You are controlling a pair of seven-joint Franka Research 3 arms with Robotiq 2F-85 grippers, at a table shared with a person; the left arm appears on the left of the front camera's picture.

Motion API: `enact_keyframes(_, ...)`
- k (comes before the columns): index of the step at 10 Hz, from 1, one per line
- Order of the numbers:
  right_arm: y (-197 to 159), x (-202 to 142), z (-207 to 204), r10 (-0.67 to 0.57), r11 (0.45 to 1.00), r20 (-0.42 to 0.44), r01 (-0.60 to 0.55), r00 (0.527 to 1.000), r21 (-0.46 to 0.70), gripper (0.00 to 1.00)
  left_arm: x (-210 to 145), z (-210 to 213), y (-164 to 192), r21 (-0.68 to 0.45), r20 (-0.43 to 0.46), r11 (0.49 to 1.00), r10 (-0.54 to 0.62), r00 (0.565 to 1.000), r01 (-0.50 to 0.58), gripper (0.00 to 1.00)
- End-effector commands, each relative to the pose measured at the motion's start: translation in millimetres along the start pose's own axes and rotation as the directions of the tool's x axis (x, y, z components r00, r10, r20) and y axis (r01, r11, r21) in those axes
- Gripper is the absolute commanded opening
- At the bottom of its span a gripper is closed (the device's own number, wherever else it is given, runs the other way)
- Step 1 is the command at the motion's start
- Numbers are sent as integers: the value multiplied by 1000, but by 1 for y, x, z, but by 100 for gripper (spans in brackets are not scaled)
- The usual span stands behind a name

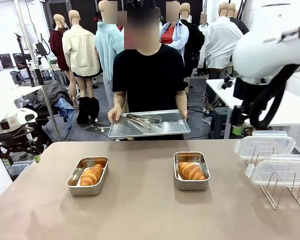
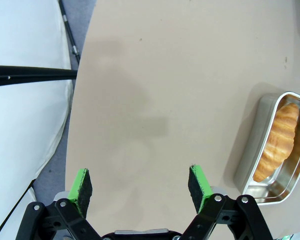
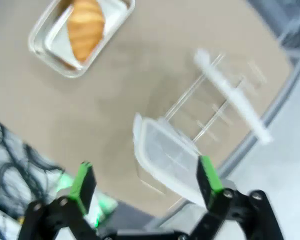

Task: Place the bread in airtight containers.
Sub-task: Pick up one Airtight Container lid and hand it to the human.

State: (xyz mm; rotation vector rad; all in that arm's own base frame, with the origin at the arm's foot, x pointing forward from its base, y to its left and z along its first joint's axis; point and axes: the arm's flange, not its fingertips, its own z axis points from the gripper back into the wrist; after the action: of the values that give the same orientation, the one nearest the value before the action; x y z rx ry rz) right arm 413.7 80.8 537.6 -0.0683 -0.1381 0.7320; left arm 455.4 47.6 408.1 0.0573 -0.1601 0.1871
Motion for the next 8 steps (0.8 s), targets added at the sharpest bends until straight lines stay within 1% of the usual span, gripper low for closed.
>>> enact_keyframes(1,-15,-28,5,66,998,138,-67,988,6,100,-2,1,2,-2,1,1000,0,1000,0,100)
enact_keyframes(2,0,0,0,0,1000,0,0,1000,0,100,-2,1,2,-2,1,1000,0,1000,0,100)
enact_keyframes(3,0,0,0,0,1000,0,0,1000,0,100,-2,1,2,-2,1,1000,0,1000,0,100)
enact_keyframes(4,-12,-21,10,70,998,35,-70,997,-3,100,-2,1,2,-2,1,1000,0,1000,0,100)
enact_keyframes(5,-10,-27,13,355,926,65,-361,933,116,100,-2,1,2,-2,1,1000,0,1000,0,100)
enact_keyframes(6,-16,-34,16,543,823,76,-548,836,149,100,-2,1,2,-2,1,1000,0,1000,0,100)
enact_keyframes(7,-23,-42,17,659,737,46,-657,751,156,100,-2,1,2,-2,1,1000,0,1000,0,100)
enact_keyframes(8,-29,-55,17,726,681,0,-719,688,136,100,-2,1,2,-2,1,1000,0,1000,0,100)
